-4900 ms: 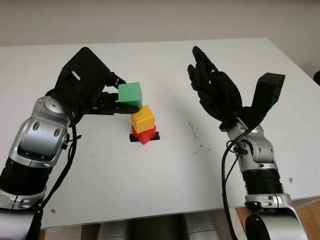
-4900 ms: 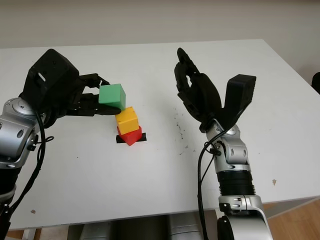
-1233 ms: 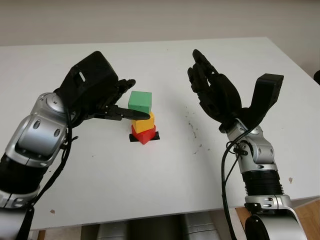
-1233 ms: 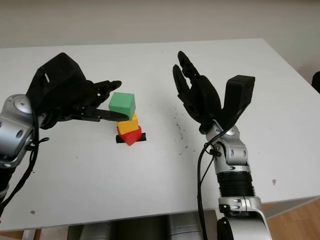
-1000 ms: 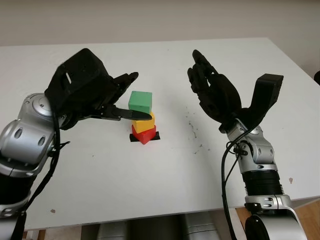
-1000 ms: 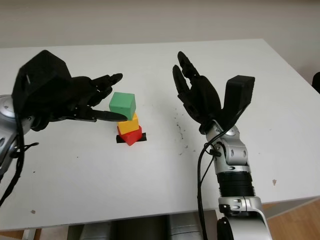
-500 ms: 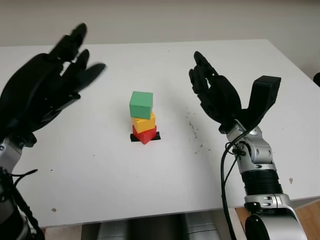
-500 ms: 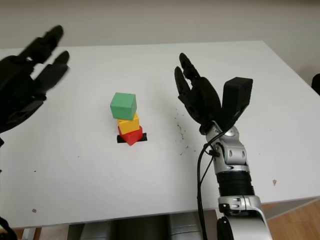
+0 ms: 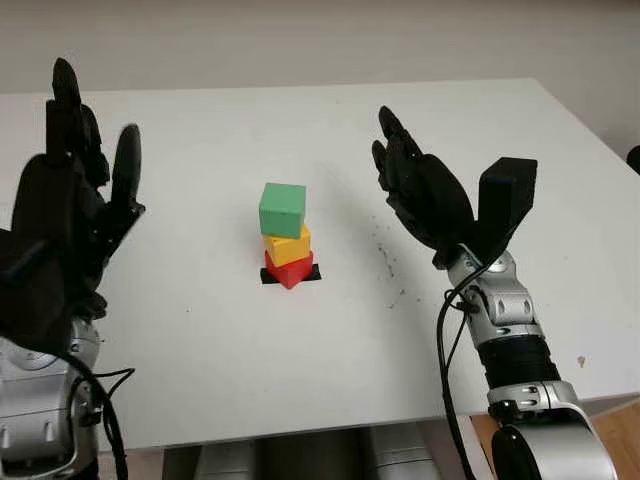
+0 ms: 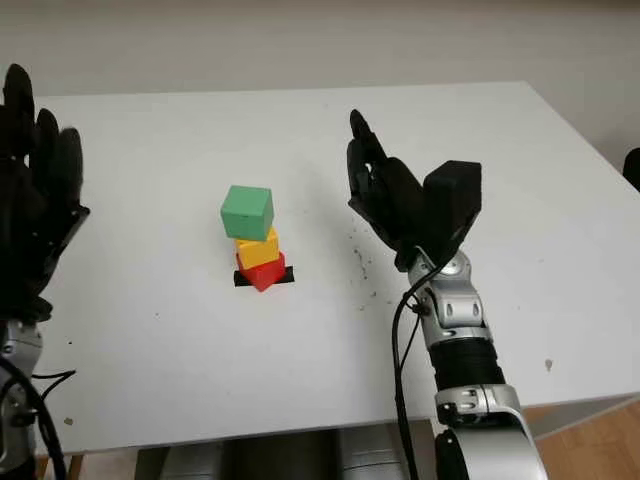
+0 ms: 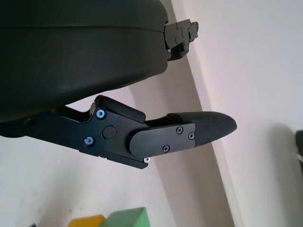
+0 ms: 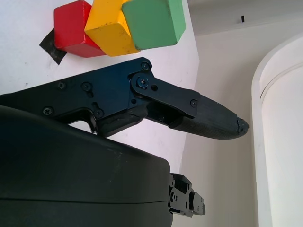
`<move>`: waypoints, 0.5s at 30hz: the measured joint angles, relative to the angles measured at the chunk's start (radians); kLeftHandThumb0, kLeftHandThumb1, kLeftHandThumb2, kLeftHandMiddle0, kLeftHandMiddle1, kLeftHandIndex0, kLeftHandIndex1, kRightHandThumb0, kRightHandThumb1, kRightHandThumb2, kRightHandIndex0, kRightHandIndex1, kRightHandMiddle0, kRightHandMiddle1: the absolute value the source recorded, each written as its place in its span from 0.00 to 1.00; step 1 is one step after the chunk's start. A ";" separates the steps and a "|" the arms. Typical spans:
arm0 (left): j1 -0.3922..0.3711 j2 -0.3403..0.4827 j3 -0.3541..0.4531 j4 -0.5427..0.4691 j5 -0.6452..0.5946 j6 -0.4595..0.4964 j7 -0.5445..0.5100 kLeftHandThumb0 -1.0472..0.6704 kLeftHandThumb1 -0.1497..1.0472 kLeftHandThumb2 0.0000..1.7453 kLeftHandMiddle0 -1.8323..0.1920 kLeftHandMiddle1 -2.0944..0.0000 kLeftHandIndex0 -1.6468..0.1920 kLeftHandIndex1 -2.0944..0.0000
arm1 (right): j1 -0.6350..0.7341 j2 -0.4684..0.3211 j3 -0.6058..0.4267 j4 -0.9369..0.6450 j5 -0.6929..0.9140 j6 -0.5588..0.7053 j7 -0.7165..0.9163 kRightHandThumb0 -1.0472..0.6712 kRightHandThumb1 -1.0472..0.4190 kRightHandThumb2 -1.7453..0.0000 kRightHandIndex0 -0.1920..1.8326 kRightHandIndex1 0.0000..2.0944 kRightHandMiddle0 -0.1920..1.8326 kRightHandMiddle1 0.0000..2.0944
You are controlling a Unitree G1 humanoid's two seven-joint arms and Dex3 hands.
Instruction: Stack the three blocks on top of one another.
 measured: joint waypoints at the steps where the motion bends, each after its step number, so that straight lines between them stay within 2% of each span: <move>1: 0.001 -0.006 -0.006 0.046 0.001 -0.029 0.007 0.19 1.00 0.39 1.00 1.00 1.00 1.00 | -0.001 0.001 0.000 0.009 -0.001 -0.008 -0.002 0.10 0.00 0.53 0.00 0.00 0.00 0.00; 4: 0.002 -0.041 -0.012 0.179 -0.027 -0.113 0.017 0.19 1.00 0.40 1.00 1.00 1.00 1.00 | -0.001 0.007 0.000 0.029 -0.002 -0.023 -0.010 0.11 0.00 0.52 0.00 0.00 0.00 0.00; 7: 0.004 -0.054 -0.026 0.269 -0.040 -0.181 0.015 0.20 1.00 0.43 1.00 1.00 1.00 1.00 | -0.001 0.010 0.000 0.052 -0.008 -0.042 -0.019 0.10 0.00 0.52 0.00 0.00 0.00 0.00; 15: 0.015 -0.074 -0.034 0.307 -0.110 -0.242 -0.017 0.18 1.00 0.42 1.00 1.00 1.00 1.00 | -0.001 0.014 -0.009 0.081 -0.007 -0.075 -0.032 0.11 0.00 0.53 0.00 0.00 0.00 0.00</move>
